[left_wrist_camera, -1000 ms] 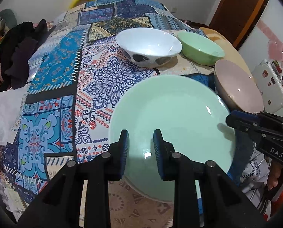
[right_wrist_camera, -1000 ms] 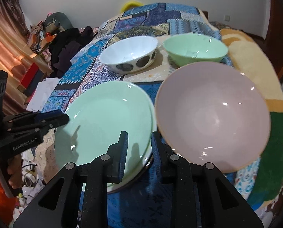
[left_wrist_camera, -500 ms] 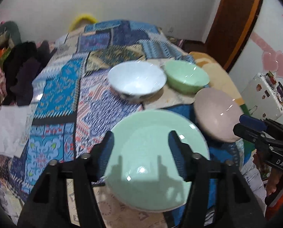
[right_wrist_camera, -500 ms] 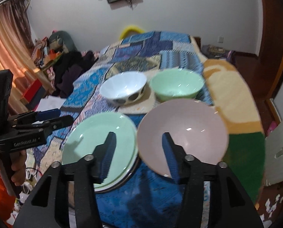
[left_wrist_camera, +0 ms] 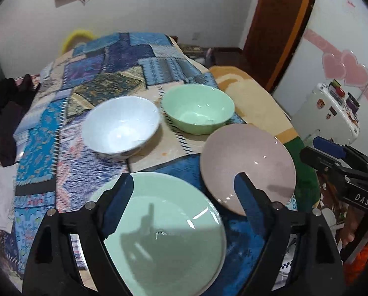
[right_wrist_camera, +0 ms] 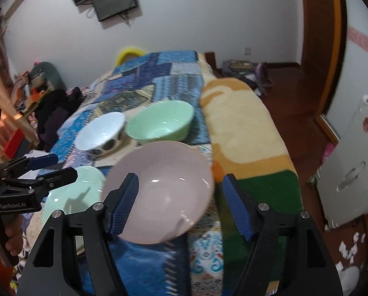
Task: Organize plates and bowls
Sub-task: 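Close both grippers on the rim of the pink bowl, then lift the pink bowl with both grippers and carry it toward the plate stack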
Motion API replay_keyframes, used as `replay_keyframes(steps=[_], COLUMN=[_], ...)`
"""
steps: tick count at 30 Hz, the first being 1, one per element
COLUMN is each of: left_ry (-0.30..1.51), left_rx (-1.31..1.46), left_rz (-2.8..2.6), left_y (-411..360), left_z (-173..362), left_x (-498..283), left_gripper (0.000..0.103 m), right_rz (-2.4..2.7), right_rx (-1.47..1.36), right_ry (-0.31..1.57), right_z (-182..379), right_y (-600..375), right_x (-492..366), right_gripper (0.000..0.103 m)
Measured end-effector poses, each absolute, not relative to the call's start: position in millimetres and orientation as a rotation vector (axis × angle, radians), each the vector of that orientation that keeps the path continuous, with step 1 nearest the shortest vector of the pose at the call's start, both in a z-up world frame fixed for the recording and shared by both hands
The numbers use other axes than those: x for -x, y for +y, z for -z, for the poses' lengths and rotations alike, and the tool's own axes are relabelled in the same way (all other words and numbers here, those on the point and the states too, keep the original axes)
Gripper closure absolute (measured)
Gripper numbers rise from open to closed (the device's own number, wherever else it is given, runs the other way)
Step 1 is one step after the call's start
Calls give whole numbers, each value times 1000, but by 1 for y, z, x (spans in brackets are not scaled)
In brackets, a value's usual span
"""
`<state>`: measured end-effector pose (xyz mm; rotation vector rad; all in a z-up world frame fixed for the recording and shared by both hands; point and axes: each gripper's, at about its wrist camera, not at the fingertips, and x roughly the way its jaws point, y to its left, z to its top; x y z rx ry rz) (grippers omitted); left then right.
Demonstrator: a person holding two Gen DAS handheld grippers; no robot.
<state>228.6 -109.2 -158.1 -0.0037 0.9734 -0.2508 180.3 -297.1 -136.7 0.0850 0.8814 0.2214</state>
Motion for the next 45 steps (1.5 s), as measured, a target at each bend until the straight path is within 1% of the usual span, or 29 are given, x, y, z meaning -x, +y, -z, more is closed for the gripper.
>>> replay_keyframes(steps=[6,8,10,11,13,14,16,17,19,20,22,24,27,32,45], left_ry=[1035,1060,1088,1103,1132,1140,1145,1154,1169,1175,1188,1202,1190,1177,1078], left_rx=[-23,-18,-10,-9,1,5,0,3,11,9,10,21,16,9,29], left_rz=[283,294,300,303,314,319,327,338,361,366,378,392,390,379,363], left_y=[-133,-137,-141,-142,-144,-145,-147,-149,-152,-154,-156,-158,-158,-159,-136], left_z=[188,198,207,212,221,225,228,231,235,237,241,243,242,235,186], left_x=[-252,-260,-267,-270,-276,-277,-279,-280,-280,-280,-280,-280,-278,-274,-242], left_gripper=[19,21,29,30,43,46,59,61,69,71,80,86,86,86,86], right_rz=[-211,-224,-231,-234,-241,-246,-250,-256,-261,-265,-269,-266,-251,-253,-289], right_rx=[-125,-145,-159,-167,-182,-187,-203,-215,-236,-242,-250,-231,-195,-220,-185], right_ry=[952,974,987,991,999,1005,1015,1021,1029,1036,1033,1031,1032,1039,930], right_z=[164,172,178,181,184,186,189,191,194,195,196,194,192,188,140], right_y=[-308,-309,-309,-309,-310,-309,-309,-310,-311,-311,-310,-307,-303,-305,-278], right_x=[-191,-191,-191,-191,-192,-192,-194,-195,-195,-195,-194,-193,-192,-191,-172], right_gripper=[36,36,36,36,44,46,57,58,70,72,80,81,81,81,81])
